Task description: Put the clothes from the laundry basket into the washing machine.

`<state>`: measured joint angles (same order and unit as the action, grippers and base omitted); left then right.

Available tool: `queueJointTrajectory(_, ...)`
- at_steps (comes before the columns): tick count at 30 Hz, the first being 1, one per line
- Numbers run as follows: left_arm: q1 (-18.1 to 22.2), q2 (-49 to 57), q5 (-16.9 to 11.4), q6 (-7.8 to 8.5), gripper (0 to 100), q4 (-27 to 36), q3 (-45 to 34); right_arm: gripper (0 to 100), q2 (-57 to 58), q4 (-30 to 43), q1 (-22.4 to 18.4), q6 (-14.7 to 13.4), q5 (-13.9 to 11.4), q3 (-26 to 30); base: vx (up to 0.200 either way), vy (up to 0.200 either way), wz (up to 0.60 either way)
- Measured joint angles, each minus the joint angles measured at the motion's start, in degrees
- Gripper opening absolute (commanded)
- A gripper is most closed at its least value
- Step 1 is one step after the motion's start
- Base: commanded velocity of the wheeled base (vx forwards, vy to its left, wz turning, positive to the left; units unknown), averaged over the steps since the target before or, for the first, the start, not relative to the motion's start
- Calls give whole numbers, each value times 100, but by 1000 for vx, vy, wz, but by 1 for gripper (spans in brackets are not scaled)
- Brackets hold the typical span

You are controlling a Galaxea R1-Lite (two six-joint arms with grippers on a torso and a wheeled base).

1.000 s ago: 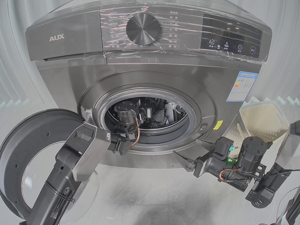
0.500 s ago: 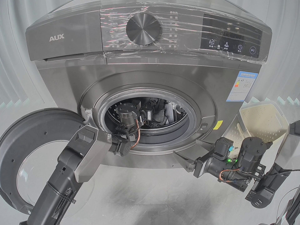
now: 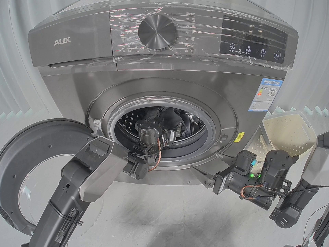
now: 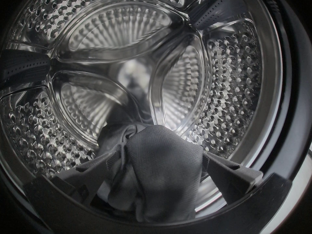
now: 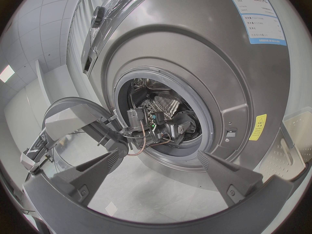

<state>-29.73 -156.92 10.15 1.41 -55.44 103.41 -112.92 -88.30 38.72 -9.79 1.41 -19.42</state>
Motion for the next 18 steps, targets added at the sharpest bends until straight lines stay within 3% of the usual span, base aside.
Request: queueJointTrajectory(18,-452,1662,0,46,100,-1175,-3552,100,13,0,-5,2,0,18,0,0,0)
